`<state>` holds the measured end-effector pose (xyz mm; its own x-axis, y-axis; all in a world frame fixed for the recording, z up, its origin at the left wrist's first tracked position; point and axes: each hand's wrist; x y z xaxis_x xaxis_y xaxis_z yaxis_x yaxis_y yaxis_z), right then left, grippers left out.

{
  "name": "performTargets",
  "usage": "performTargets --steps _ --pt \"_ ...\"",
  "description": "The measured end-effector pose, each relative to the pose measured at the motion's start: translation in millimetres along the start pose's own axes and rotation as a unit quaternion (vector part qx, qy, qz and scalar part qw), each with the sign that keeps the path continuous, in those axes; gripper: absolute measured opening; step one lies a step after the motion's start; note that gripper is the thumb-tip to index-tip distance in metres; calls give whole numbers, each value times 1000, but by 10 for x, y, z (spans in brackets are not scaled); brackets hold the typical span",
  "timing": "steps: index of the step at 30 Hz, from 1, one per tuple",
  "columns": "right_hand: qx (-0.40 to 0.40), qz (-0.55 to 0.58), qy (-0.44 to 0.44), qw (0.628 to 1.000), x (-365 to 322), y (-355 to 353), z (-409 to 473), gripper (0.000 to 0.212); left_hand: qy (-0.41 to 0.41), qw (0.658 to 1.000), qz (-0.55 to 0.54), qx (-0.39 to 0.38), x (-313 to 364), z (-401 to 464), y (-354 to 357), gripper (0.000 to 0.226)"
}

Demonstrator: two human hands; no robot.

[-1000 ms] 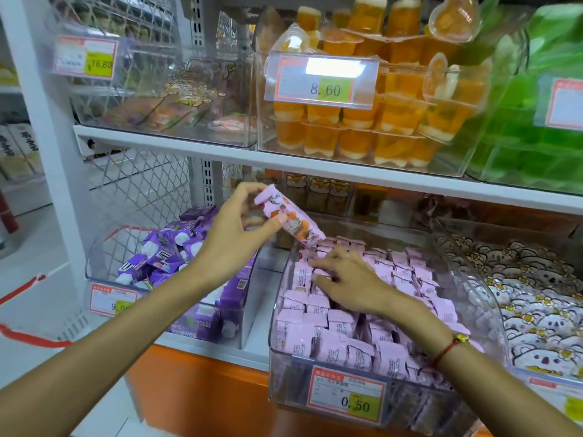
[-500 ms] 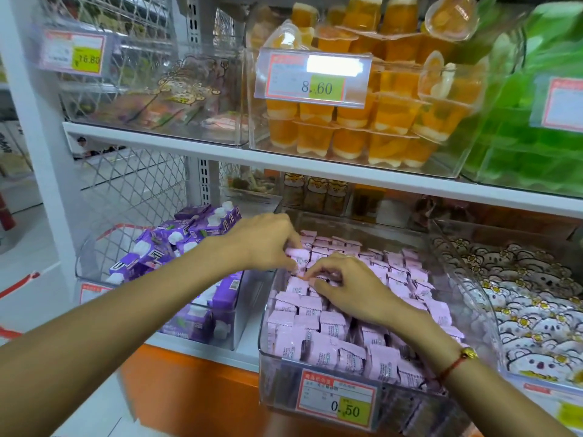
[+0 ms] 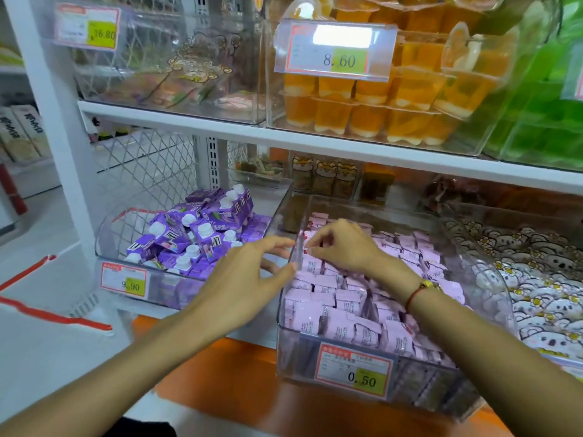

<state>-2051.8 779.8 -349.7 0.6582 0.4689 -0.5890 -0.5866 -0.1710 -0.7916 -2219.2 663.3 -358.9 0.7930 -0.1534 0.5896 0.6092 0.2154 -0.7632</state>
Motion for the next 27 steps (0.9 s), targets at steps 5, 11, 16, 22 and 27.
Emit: performTargets --steps 5,11,16,22,27 --pt "-72 -75 -3 995 -127 -105 0 27 -6 996 -88 -20 28 -30 -6 26" --pt "-52 -74 25 996 -135 -79 -198 33 -14 993 -117 -14 64 -54 -4 29" --pt "-97 -60 -3 994 -201 -69 -122 31 -19 993 -120 -13 78 -60 -12 26" --pt "-65 151 32 986 -174 -101 -198 22 -17 994 -108 -11 57 -49 -3 23" --pt "83 375 84 919 -255 -208 -291 15 -21 994 -104 21 53 -20 -24 19"
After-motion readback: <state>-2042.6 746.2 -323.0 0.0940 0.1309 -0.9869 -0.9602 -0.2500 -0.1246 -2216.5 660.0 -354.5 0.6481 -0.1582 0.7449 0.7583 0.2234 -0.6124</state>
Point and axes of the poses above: each hand's wrist, its own z-axis towards the middle knuckle, its own y-axis out of the palm, x = y × z, and after that the axes turned 12 degrees about z, right-handed
